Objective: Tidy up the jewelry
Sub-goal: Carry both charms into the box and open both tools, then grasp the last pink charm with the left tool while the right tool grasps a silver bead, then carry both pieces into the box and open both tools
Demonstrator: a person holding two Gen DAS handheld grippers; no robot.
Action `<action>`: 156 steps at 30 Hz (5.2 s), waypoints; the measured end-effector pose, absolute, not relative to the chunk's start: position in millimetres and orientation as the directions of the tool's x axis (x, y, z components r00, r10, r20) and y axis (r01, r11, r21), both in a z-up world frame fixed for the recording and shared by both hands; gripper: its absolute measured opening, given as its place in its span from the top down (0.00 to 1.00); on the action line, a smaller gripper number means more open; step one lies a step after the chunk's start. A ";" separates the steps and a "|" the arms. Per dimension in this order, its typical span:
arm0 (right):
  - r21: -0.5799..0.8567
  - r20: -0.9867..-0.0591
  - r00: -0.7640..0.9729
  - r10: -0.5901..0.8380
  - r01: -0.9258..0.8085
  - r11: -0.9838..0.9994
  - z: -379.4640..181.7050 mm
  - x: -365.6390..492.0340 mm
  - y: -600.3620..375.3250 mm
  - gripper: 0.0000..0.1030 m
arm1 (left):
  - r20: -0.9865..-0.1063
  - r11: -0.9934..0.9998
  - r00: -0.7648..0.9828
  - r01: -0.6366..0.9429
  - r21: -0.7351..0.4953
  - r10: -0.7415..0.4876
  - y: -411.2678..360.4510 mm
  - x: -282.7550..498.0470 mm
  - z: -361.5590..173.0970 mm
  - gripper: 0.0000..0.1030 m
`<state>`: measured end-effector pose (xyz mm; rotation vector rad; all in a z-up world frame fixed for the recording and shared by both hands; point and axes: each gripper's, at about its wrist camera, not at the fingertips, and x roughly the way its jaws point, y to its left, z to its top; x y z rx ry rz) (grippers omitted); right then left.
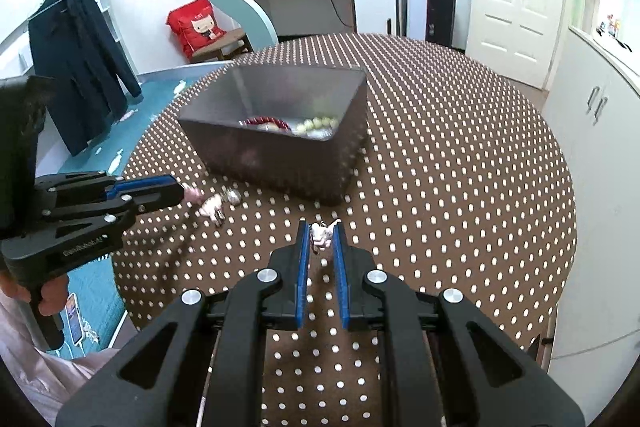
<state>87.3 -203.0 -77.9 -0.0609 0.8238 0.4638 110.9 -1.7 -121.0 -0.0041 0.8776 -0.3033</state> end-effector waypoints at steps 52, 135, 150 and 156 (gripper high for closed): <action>0.033 -0.682 0.650 0.334 -0.430 0.902 -58.8 116.5 -170.7 0.42 | -0.713 0.943 0.622 0.276 -0.186 -0.323 6.7 138.4 -90.5 0.54; 0.022 -0.795 0.519 0.314 -0.491 0.871 -111.7 113.6 -104.8 0.90 | -0.785 0.956 0.549 0.123 -0.265 -0.288 46.6 122.4 -135.1 0.91; 0.049 -0.698 0.602 0.387 -0.499 0.865 -72.3 94.0 -136.5 0.90 | -0.731 0.965 0.629 0.163 -0.207 -0.263 12.3 110.1 -89.5 0.91; 0.060 -0.649 0.643 0.406 -0.489 0.870 -55.9 100.4 -150.1 0.90 | -0.689 0.962 0.671 0.191 -0.196 -0.274 0.0 121.4 -60.6 0.91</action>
